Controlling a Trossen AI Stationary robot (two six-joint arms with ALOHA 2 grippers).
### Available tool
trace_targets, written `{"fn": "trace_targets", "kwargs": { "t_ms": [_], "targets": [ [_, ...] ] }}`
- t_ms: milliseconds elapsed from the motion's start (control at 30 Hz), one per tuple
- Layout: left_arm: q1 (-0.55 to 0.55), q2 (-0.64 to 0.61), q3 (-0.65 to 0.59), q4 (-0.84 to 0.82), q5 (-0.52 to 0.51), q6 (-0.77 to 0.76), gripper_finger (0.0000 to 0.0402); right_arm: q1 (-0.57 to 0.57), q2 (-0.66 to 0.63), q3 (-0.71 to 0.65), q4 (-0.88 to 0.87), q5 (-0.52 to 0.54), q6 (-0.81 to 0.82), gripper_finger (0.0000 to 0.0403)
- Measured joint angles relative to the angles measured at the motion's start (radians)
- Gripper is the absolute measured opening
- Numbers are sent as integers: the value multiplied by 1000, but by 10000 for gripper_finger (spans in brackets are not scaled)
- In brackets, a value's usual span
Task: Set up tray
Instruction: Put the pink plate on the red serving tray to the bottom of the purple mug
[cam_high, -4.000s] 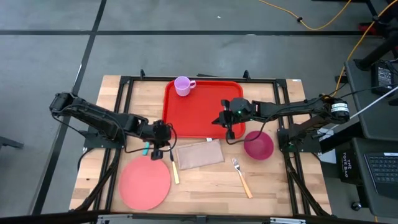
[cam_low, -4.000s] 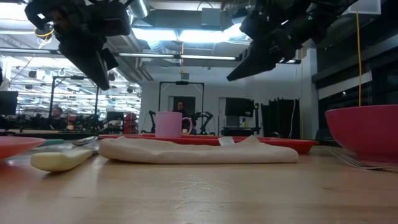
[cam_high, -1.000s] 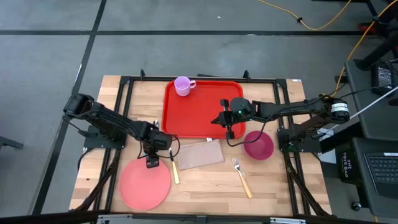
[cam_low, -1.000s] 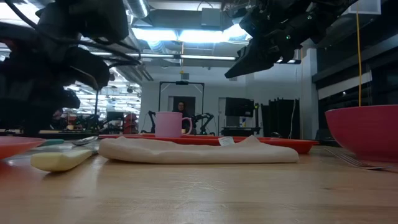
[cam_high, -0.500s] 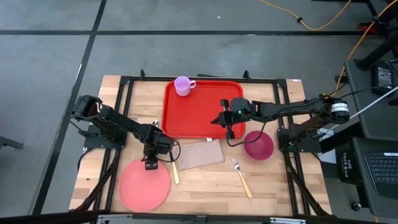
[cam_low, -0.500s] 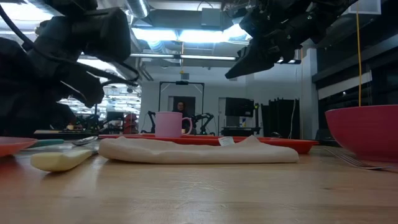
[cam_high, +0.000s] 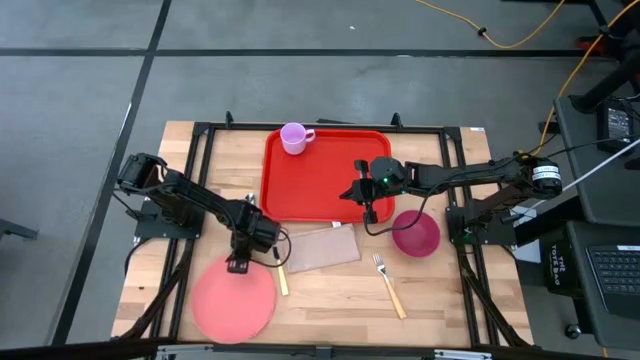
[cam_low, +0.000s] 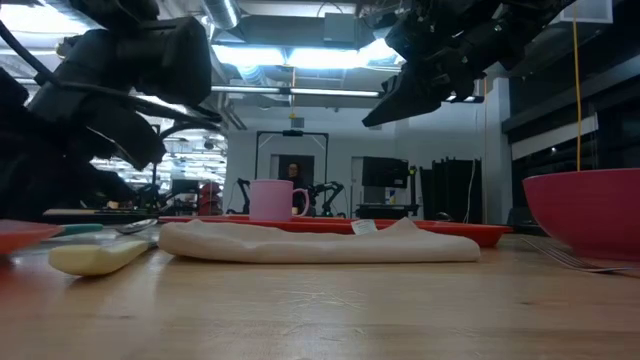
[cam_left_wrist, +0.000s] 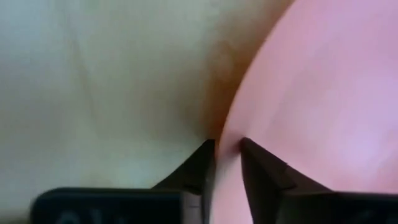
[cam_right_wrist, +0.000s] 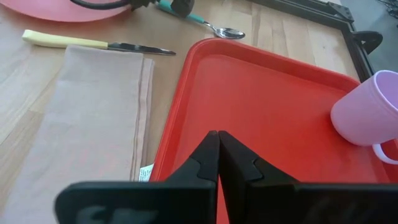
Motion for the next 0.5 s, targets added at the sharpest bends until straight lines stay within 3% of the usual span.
{"fn": "trace_targets", "kwargs": {
  "t_ms": [133,500],
  "targets": [
    [3,-1,0,-3,24,2,11,0,0,0,0,0,0,10],
    [-1,-11,0,-1,48,14,3,0,0,0,0,0,0,10]
  ]
}}
